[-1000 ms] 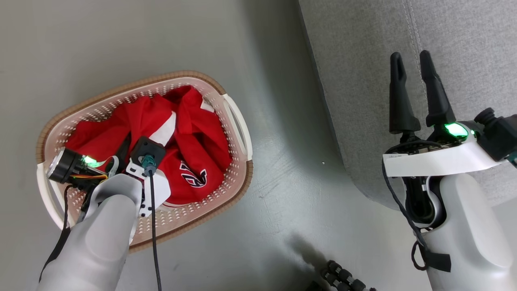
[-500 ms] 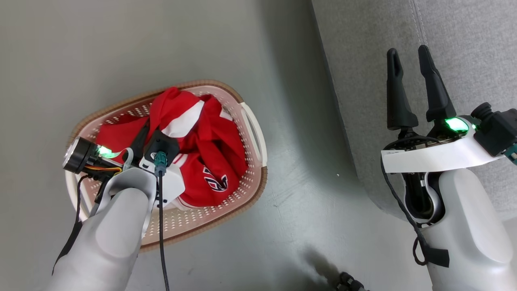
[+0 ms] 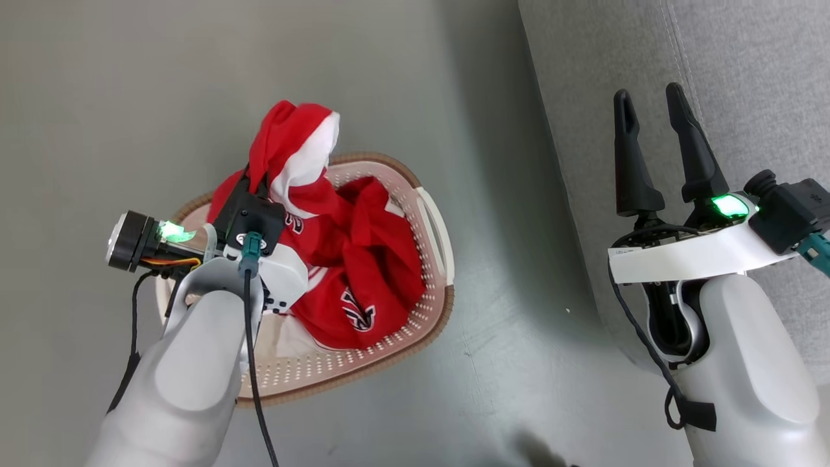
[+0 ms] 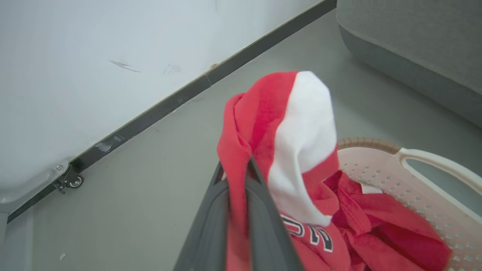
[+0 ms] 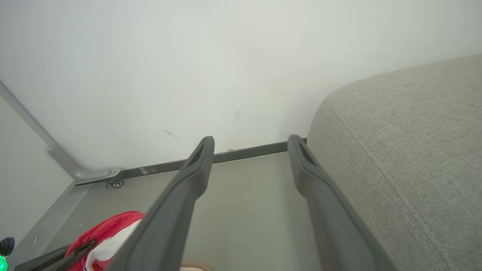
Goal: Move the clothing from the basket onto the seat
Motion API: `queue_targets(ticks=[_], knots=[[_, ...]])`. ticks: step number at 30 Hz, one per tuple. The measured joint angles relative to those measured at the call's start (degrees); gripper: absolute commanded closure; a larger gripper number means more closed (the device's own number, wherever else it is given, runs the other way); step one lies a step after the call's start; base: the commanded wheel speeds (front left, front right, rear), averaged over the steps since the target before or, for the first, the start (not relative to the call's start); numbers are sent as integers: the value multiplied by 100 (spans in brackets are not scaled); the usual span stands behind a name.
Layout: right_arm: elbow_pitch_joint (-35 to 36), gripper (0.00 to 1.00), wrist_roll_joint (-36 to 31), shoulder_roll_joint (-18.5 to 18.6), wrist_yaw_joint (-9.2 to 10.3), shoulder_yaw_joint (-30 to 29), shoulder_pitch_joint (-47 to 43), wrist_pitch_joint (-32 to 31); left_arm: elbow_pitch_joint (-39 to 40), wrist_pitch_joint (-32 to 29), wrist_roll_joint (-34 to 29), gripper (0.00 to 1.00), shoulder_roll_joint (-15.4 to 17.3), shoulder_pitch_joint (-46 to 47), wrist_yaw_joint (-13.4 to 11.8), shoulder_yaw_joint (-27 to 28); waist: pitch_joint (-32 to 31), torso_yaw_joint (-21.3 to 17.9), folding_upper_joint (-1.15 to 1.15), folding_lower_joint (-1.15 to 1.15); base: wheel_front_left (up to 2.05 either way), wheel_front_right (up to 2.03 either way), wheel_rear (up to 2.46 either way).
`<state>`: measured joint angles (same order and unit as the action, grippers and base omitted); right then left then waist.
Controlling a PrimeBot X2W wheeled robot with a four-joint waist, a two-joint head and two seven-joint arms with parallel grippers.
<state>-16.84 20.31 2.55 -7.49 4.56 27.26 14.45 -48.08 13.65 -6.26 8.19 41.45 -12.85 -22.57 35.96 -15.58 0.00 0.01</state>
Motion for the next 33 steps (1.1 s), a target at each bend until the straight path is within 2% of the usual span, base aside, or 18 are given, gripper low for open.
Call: queue_targets(ticks=[13, 20, 26, 33], knots=[[-76, 0, -280, 23, 0, 58, -52, 0, 969, 56, 281, 100, -55, -326, -179, 220, -563, 306, 0, 0, 0, 0, 0], [-199, 0, -421, 27, 0, 162, -260, 0, 1656, 58, 326, 100, 30, -606, -188, 246, -957, 471, 0, 0, 0, 0, 0], [-249, 0, -621, 34, 0, 331, -347, 0, 1982, 58, 516, 100, 67, -931, -167, 254, -1267, 580, 0, 0, 0, 0, 0], [-421, 0, -722, 44, 0, 450, -603, 0, 2269, 58, 748, 100, 89, -1256, 34, 270, -1639, 696, 0, 0, 0, 0, 0]])
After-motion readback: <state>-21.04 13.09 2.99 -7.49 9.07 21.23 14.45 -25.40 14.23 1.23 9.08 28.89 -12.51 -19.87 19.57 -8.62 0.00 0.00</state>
